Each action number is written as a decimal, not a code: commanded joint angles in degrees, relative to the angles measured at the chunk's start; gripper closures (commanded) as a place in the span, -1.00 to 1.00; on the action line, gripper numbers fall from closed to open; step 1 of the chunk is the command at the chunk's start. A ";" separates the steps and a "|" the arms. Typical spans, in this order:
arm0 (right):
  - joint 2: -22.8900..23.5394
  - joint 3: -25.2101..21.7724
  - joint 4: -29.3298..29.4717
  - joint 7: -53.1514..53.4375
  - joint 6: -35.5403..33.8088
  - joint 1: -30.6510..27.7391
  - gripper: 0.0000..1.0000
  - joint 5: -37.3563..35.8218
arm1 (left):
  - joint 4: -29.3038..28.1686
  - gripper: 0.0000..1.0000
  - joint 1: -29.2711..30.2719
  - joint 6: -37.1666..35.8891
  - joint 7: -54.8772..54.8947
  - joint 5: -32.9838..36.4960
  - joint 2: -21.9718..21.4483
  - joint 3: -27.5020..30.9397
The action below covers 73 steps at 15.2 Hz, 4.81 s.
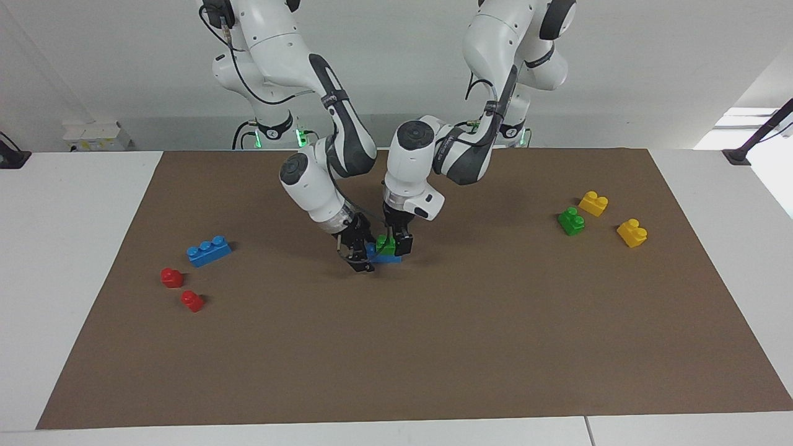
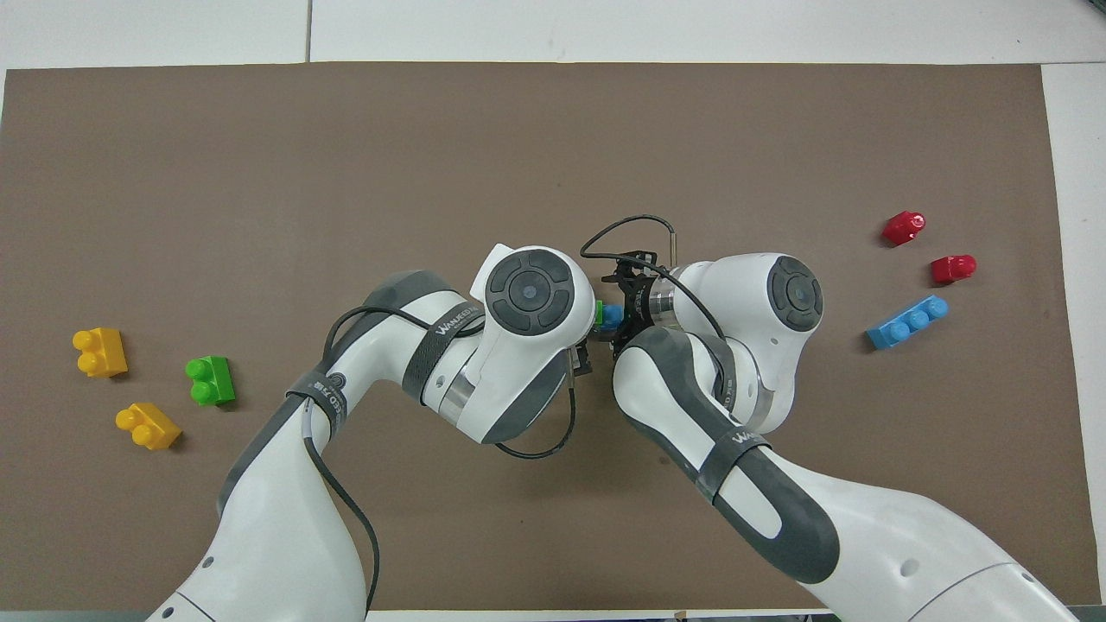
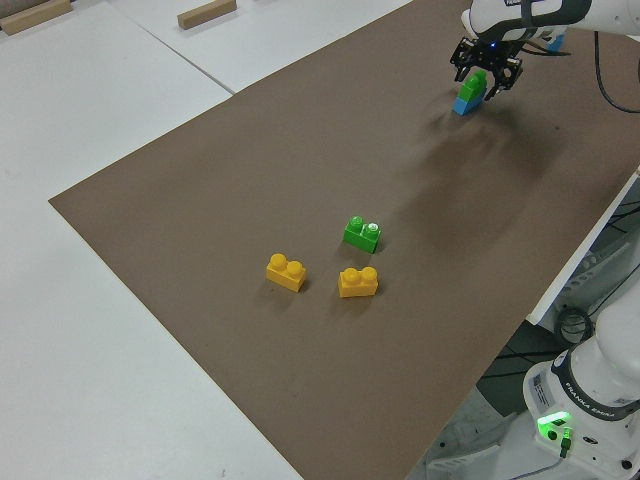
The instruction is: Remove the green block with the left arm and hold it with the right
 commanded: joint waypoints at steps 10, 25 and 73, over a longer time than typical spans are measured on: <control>0.38 -0.04 -0.17 -1.07 1.60 -0.31 0.32 2.60 | 0.63 -1.00 -0.90 1.41 -2.31 1.58 0.95 0.86; 0.90 -0.04 -1.14 -4.49 5.20 -0.04 1.00 4.72 | 0.55 -0.84 -1.34 3.43 -6.44 4.57 1.74 0.86; 10.13 -0.30 25.85 -36.75 -36.99 -38.19 1.00 -10.57 | -19.31 1.00 41.98 -7.91 78.43 -2.90 -18.30 0.69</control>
